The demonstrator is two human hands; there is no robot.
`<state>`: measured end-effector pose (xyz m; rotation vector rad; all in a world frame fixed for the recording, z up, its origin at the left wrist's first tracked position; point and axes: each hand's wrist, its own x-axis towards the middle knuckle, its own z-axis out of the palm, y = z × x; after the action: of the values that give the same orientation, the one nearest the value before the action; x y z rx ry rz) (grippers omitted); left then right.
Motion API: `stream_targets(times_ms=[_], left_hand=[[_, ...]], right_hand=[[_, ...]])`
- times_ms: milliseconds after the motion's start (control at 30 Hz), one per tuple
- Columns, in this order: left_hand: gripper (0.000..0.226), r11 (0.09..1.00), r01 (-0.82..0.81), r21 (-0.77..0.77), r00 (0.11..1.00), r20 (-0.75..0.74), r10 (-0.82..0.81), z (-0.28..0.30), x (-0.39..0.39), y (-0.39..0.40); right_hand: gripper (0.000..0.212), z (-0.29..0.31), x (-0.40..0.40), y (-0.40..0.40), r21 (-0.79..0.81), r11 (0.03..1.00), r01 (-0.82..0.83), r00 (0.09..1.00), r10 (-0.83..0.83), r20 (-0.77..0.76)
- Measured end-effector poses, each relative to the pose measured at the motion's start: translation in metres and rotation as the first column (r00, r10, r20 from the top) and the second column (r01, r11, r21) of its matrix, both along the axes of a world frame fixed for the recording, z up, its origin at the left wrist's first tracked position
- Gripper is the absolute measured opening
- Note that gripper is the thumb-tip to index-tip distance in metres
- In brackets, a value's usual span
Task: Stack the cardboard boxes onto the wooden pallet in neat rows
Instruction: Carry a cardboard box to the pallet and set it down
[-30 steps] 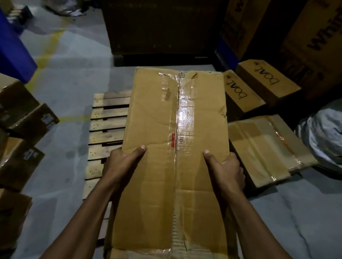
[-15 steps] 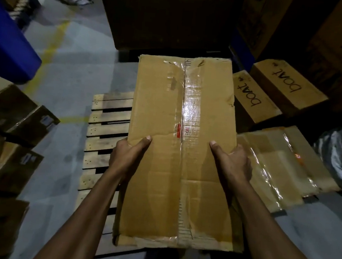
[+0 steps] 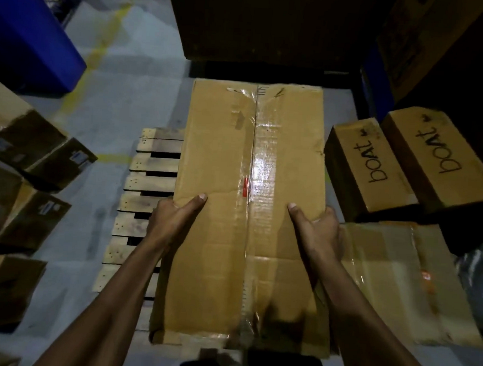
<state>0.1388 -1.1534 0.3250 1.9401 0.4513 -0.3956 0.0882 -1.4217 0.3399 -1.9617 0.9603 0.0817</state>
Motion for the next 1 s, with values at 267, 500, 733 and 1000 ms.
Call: stream_targets(times_ms=[267,500,733,1000], left_hand=[[0.044,0.999,-0.033,-0.014,0.999,-0.012,0.033,0.045,0.041,-0.018],[0.072,1.000,-0.020,-0.009,0.998,-0.065,0.020,0.036,0.100,-0.030],[0.086,0.999,-0.004,-0.032,0.994,-0.106,0.001,0.003,0.175,-0.046],[0.054,0.994,-0.075,-0.081,0.979,-0.196,0.058,-0.061,0.236,-0.079]], right_hand=[[0.073,0.041,0.051,-0.027,-0.013,0.997,-0.073,0.997,0.073,-0.021],[0.070,0.029,0.106,-0.036,-0.034,0.996,-0.082,0.995,0.080,-0.061],[0.069,-0.002,0.173,-0.050,-0.035,0.999,-0.038,0.996,0.035,-0.086],[0.068,-0.066,0.242,-0.080,0.008,0.997,-0.078,0.988,0.078,-0.134]])
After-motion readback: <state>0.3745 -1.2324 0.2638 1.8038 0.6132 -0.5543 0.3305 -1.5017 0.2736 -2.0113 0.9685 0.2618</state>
